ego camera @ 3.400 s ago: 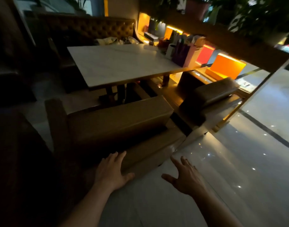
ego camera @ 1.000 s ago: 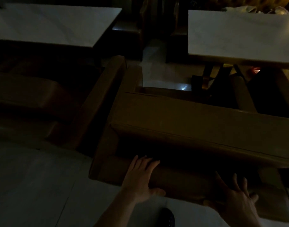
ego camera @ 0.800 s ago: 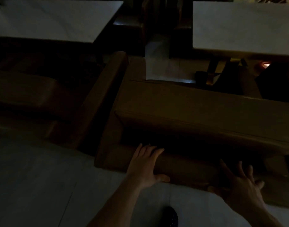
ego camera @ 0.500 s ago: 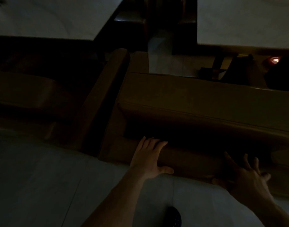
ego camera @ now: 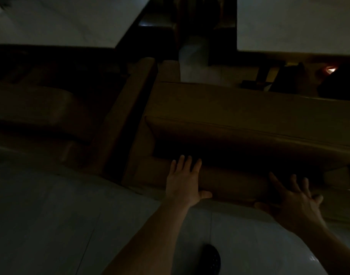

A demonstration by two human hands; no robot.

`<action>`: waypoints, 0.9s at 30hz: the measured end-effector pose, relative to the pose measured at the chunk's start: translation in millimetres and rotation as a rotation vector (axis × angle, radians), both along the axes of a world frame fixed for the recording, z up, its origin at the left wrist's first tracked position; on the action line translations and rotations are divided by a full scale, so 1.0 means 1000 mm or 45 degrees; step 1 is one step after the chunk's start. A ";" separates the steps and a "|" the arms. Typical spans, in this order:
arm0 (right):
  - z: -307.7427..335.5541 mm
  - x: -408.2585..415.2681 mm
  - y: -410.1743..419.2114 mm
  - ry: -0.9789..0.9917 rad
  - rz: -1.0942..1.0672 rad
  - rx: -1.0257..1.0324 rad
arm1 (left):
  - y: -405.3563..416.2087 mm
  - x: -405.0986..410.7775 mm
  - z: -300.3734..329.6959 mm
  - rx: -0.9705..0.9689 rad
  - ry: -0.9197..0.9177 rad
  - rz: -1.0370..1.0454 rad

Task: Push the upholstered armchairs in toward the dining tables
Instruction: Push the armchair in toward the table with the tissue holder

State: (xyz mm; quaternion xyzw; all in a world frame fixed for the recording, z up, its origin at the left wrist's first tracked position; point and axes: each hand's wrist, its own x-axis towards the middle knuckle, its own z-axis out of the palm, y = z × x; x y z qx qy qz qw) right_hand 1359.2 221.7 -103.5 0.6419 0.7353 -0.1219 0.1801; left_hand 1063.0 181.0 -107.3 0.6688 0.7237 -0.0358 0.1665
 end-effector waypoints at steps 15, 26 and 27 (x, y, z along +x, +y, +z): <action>-0.001 0.000 0.021 0.087 -0.043 -0.053 | 0.020 -0.007 -0.006 -0.039 -0.075 -0.022; -0.004 -0.004 0.033 0.109 -0.032 0.014 | 0.038 -0.010 -0.009 -0.012 -0.092 -0.005; -0.004 -0.004 0.033 0.112 -0.031 0.013 | 0.038 -0.009 -0.009 -0.014 -0.088 -0.003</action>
